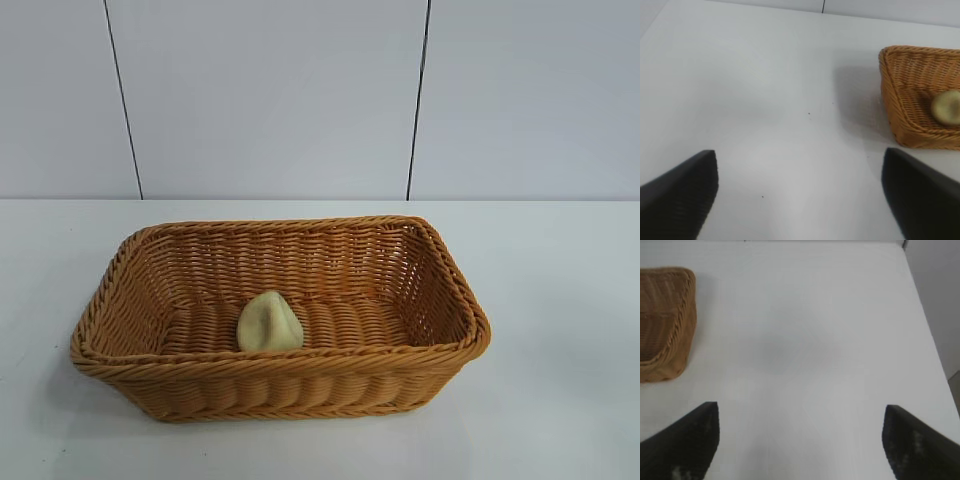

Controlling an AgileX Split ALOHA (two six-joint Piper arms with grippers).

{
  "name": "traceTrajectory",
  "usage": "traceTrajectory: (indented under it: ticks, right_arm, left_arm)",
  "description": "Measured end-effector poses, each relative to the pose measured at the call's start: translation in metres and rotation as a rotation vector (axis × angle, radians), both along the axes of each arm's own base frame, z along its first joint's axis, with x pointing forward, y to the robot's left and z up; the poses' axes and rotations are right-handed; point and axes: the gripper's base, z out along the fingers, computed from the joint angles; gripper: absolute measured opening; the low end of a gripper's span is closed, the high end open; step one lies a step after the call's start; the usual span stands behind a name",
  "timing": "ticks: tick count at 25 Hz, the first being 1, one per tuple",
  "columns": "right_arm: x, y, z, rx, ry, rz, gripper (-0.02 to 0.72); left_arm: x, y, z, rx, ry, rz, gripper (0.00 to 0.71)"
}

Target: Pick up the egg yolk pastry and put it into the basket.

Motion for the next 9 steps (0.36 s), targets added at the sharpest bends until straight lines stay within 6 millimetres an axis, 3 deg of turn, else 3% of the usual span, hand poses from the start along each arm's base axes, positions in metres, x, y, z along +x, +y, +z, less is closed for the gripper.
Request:
traceTrajectory:
  ticks: [9]
  right_arm:
    - [-0.0067, 0.0003, -0.0005, 0.000, -0.042, 0.001, 0.637]
  left_arm:
    - [0.0000, 0.0001, 0.0000, 0.001, 0.000, 0.001, 0.643]
